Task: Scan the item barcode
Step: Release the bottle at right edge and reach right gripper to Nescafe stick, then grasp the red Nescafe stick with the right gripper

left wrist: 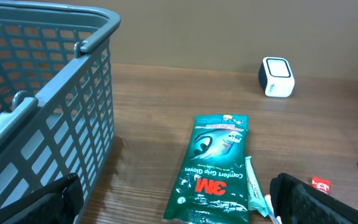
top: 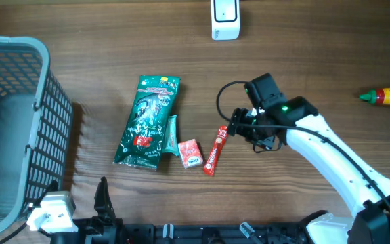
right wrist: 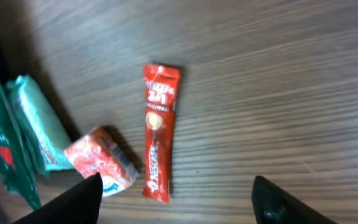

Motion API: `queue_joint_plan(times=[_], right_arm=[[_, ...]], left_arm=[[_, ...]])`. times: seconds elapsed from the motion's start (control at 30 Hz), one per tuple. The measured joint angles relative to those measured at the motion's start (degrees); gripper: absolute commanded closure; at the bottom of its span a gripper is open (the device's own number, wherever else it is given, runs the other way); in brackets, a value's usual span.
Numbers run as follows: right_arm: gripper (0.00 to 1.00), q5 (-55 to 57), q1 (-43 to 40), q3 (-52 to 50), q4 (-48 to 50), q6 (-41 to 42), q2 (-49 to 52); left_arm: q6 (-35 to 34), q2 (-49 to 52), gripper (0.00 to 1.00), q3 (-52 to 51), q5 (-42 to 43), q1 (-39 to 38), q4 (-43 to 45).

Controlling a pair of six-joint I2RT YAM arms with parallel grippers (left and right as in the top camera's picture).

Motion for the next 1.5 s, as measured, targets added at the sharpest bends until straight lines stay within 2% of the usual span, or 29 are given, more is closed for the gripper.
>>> queue_joint_plan(times=[0.13,0.23,0.37,0.5,0.63,0.77,0.93,1.07,1.17,1.23,1.3,1.4,1.43,1.5], right_arm=[[0.25,0.3,8.1,-0.2,2.8,-3.2,0.3],[0.37,4.8,12.3,-0.2,3.6,-2.8,4.9],[0.41,6.5,12.8,-0.3,2.6,-1.5,13.2],[0.43,6.8,13.0,-0.3,2.1,-1.3,16.2],[0.53,7.9,15.4,-0.3,2.9,-1.0,16.2],[0.49,9.3,16.2,1.8,0.6,-0.8,16.2],[0.49,11.1,16.2,3.8,3.5,-0.6,16.2],[0.55,14.5,16.2,3.9,3.7,-0.2,20.7],[0.64,14.7,16.2,4.3,1.4,-0.4,21.5],[0.55,15.6,16.2,4.3,-3.0,-0.5,21.5],[0.52,22.0,15.9,4.4,-5.9,-0.7,21.6],[0.52,26.8,14.4,4.5,-5.2,-5.1,21.7],[0.53,27.8,13.8,4.9,-5.5,-9.0,21.7],[0.56,26.5,13.7,6.6,-7.2,-13.0,21.8]], left_arm=[[0.0,0.0,0.0,0.0,0.0,0.0,0.0],[0.0,0.0,0.0,0.0,0.0,0.0,0.0],[0.0,0.0,0.0,0.0,0.0,0.0,0.0],[0.0,0.0,0.0,0.0,0.0,0.0,0.0],[0.0,0.0,0.0,0.0,0.0,0.0,0.0],[0.0,0.0,0.0,0.0,0.0,0.0,0.0],[0.0,0.0,0.0,0.0,0.0,0.0,0.0],[0.0,0.0,0.0,0.0,0.0,0.0,0.0],[0.0,0.0,0.0,0.0,0.0,0.0,0.0],[0.0,0.0,0.0,0.0,0.0,0.0,0.0],[0.0,0.0,0.0,0.0,0.0,0.0,0.0],[0.0,0.0,0.0,0.0,0.0,0.0,0.0],[0.0,0.0,0.0,0.0,0.0,0.0,0.0],[0.0,0.0,0.0,0.0,0.0,0.0,0.0]])
